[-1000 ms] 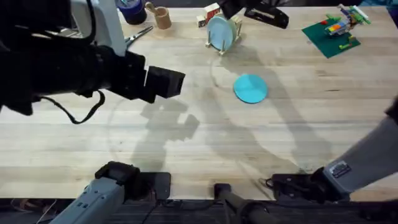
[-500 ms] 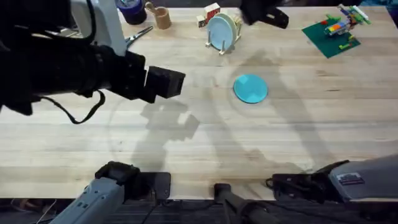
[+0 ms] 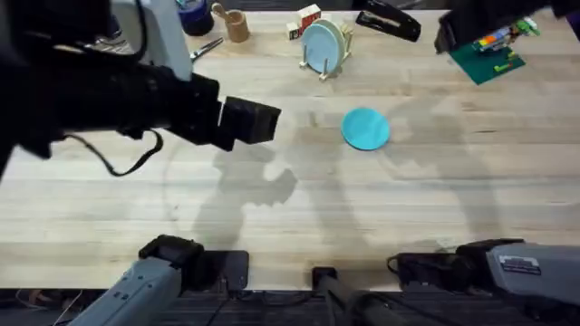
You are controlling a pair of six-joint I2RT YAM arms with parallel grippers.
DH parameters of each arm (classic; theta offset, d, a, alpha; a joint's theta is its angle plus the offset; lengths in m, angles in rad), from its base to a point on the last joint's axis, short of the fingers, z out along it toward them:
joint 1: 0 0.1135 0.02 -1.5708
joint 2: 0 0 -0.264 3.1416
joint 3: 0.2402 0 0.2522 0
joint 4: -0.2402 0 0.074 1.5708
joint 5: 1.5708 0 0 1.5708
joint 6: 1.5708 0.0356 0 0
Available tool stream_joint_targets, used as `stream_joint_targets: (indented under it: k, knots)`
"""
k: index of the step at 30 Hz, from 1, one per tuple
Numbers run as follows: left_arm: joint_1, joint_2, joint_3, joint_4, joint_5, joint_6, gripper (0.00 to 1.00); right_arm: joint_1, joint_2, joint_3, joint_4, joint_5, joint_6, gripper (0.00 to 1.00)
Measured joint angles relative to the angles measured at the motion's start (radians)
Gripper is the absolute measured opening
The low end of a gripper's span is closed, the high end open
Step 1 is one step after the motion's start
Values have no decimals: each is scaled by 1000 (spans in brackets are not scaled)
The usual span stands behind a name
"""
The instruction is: Pick up the plates from the table one by one and place each into a slot on the dish rack.
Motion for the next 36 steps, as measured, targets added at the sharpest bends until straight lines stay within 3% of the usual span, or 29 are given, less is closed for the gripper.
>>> stream_joint_targets:
  k: [8, 13, 15, 19, 20, 26, 27, 36]
  knots:
    - [0, 118, 0, 37, 86, -24, 995, -111, -112, -339, 141, -22, 29, 995]
    - [-1, 168, 0, 101, 152, -47, 973, -197, -154, -484, 170, -55, 37, 995]
    - [-4, 190, 0, 118, 162, -61, 763, -231, -155, -509, 174, -71, 40, 995]
    - [-44, 243, 0, 165, 176, -102, 139, -280, -155, -522, 193, -90, 40, 995]
    - [-56, 255, 0, 178, 178, -115, 66, -285, -155, -522, 195, -92, 40, 995]
    - [-154, 360, 0, 345, 258, -212, 44, -295, -155, -522, 198, -100, 40, 996]
    - [-180, 406, 0, 448, 322, -256, 44, -295, -155, -522, 199, -101, 40, 996]
    - [-191, 553, 0, 647, 519, -384, 44, -295, -155, -522, 200, -108, 40, 995]
